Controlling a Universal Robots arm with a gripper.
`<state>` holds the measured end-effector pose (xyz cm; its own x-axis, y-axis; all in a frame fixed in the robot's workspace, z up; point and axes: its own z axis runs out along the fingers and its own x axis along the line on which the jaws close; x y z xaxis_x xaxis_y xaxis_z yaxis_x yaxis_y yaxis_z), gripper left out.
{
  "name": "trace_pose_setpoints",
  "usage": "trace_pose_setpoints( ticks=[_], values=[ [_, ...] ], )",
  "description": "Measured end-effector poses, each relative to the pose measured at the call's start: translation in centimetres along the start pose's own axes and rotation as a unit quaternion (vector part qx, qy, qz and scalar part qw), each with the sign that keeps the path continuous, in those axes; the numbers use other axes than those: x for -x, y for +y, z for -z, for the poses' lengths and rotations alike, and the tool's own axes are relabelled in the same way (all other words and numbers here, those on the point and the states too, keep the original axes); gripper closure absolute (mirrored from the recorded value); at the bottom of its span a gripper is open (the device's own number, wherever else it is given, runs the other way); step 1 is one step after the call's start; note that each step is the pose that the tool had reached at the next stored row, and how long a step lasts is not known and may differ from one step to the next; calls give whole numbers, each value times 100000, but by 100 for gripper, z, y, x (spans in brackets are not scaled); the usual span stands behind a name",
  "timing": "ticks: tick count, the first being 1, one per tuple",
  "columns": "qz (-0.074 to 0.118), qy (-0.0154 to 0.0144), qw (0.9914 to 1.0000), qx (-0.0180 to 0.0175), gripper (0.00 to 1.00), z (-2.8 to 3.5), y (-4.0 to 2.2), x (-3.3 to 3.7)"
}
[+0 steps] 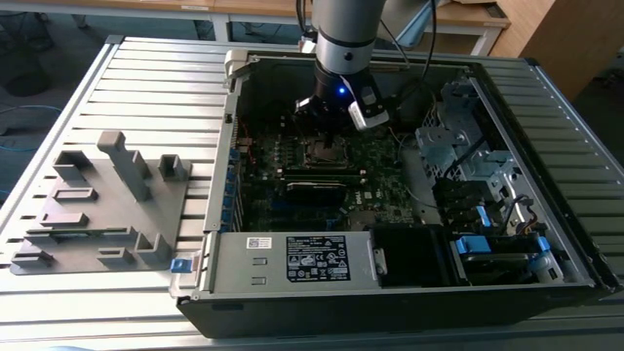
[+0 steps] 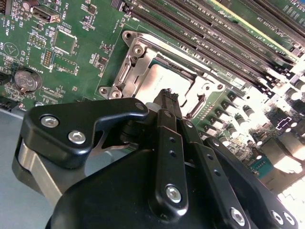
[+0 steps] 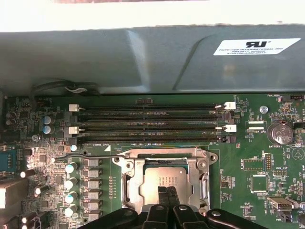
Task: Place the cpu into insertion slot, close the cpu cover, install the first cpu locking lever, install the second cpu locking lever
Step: 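Install the first cpu locking lever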
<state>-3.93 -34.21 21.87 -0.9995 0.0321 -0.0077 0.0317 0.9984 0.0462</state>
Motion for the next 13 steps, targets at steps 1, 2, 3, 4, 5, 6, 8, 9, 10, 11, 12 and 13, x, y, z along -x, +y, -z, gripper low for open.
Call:
trace_pose_setpoints(
  ticks=[1, 2, 3, 4, 5, 6, 8, 9, 10, 11, 12, 13],
  values=[
    [0, 6, 100000, -8, 89, 6, 0, 0],
    [-1, -2, 100000, 5, 89, 14, 0, 0],
    [-1, -5, 100000, 12, 89, 22, 1, 0],
    [0, -5, 100000, 10, 89, 31, 2, 0],
    [-1, -5, 100000, 8, 89, 39, 2, 0],
    [-2, -6, 100000, 13, 89, 46, 2, 0],
    [0, -10, 100000, 23, 89, 48, 3, 1],
    [1, -13, 100000, 27, 89, 48, 3, 1],
    [0, -11, 100000, 26, 89, 49, 3, 1],
    [-1, -10, 100000, 19, 89, 49, 3, 1],
    [-1, -11, 100000, 17, 89, 50, 3, 1],
    [2, -9, 100000, 18, 89, 50, 3, 1]
  ],
)
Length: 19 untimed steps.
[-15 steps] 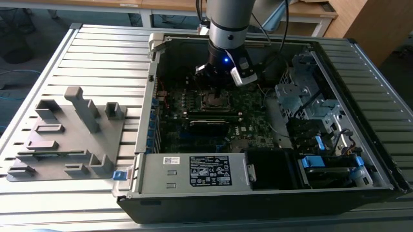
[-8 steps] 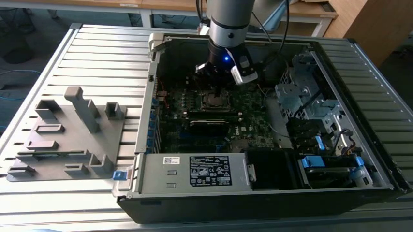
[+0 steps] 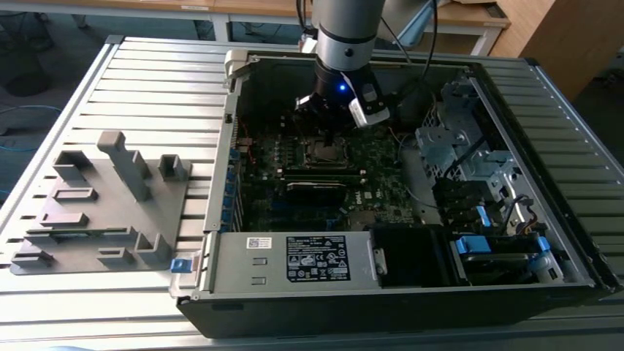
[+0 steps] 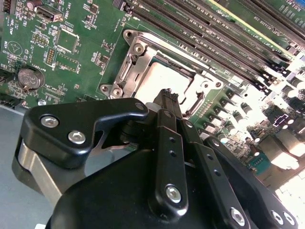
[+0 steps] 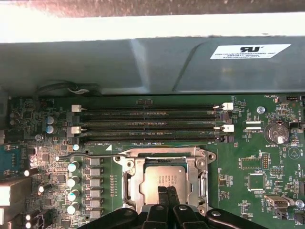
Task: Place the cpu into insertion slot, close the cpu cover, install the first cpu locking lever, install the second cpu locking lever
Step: 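Install the first cpu locking lever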
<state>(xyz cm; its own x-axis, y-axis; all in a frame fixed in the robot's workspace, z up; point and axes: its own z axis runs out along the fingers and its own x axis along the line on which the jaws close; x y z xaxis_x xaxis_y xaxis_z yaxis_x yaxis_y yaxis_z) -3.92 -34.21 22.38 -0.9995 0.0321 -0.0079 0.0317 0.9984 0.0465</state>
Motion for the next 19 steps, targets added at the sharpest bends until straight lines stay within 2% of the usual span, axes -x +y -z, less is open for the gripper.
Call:
trace_pose_setpoints(
  ticks=[16, 19],
  values=[
    [-4, 0, 100000, -4, 89, 15, 0, -15],
    [-4, -6, 100000, 1, 89, 14, -1, -40]
  ],
)
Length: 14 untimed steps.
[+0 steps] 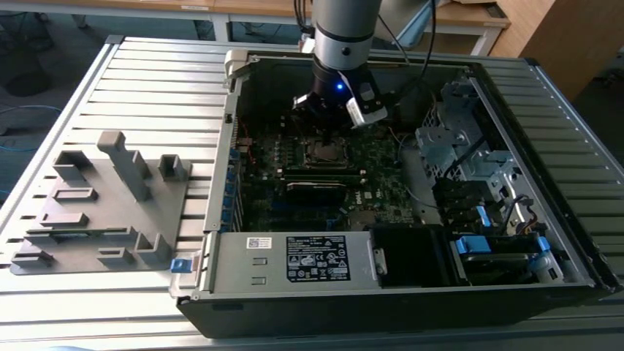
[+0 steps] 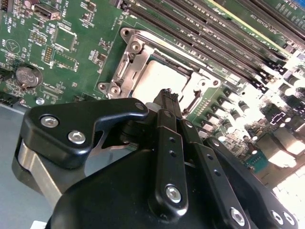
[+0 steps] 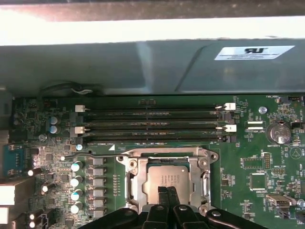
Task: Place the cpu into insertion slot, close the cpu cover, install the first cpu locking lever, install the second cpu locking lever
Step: 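Install the first cpu locking lever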
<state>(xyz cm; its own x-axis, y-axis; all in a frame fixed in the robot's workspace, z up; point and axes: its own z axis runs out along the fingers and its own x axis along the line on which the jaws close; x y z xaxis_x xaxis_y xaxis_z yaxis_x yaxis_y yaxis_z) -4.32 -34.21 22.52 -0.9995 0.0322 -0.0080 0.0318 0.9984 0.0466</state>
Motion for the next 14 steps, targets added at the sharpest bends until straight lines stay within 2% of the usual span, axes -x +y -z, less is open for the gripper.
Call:
trace_pose_setpoints(
  ticks=[3, 14],
  values=[
    [3, -16, 100000, 8, 89, 0, 0, -28],
    [3, -16, 100000, 18, 89, 0, -1, -32]
  ],
)
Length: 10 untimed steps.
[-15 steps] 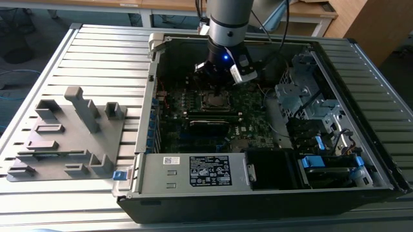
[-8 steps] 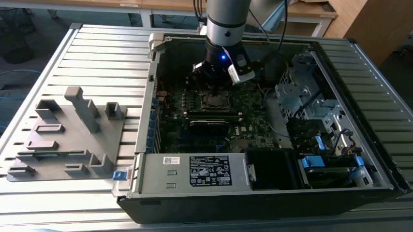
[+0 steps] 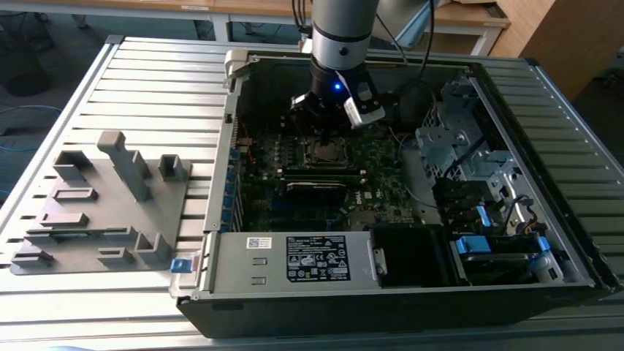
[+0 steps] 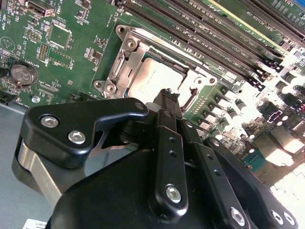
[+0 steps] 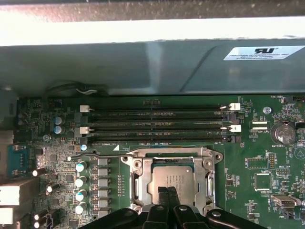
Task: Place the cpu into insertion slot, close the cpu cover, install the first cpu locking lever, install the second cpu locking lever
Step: 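Install the first cpu locking lever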
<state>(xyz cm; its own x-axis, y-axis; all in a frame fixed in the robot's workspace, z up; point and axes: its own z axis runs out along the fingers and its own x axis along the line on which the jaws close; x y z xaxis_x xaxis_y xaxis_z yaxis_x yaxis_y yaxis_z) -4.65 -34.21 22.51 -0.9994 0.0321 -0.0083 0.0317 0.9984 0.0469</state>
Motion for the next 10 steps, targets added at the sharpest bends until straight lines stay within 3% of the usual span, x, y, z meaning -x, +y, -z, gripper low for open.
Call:
trace_pose_setpoints(
  ticks=[10],
  values=[
    [2, 1, 100000, 166, 89, 0, -1, -29]
  ],
)
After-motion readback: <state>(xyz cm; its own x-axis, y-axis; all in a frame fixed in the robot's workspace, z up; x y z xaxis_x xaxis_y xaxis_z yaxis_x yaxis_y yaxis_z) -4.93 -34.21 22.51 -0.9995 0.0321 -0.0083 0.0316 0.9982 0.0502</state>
